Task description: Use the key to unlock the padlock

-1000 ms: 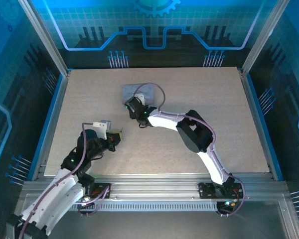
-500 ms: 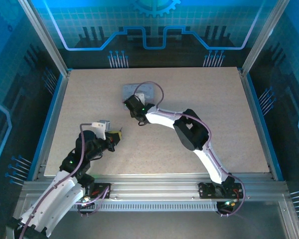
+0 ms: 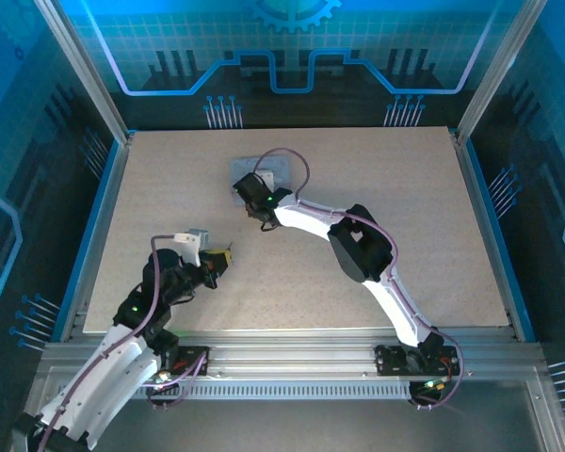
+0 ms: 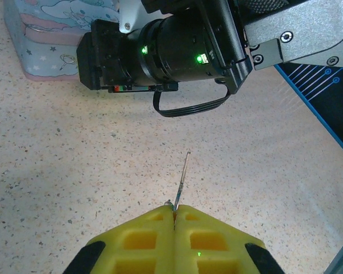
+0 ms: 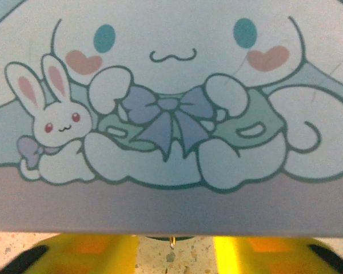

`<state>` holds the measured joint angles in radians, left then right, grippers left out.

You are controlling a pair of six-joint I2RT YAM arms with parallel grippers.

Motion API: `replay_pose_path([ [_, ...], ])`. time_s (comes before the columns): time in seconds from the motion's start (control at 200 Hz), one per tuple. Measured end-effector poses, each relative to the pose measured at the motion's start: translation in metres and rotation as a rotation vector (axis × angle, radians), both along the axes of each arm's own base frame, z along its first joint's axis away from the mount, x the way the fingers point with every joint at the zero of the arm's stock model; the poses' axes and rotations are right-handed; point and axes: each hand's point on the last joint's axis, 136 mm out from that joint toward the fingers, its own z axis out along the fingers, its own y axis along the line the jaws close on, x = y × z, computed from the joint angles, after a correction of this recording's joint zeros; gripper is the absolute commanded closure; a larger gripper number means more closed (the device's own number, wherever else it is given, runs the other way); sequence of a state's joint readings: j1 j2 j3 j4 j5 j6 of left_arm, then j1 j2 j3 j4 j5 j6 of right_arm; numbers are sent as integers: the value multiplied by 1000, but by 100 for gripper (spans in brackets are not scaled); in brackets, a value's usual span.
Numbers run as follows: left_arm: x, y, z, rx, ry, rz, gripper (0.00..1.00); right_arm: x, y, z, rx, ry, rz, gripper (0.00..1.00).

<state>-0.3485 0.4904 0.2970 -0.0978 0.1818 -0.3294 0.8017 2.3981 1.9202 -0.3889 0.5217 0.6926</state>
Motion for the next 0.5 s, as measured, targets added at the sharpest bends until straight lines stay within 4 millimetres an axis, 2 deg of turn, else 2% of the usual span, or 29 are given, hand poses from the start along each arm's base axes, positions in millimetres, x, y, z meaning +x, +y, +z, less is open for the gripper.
replay_pose_path([
  [0.235,-1,-3,1,-11,-8,-18,100,0,1,1,-4,-3,9,86],
  [0.5,-2,-4,4,-16,-17,-24,100,-3,-3,1,8,-18,14,91],
])
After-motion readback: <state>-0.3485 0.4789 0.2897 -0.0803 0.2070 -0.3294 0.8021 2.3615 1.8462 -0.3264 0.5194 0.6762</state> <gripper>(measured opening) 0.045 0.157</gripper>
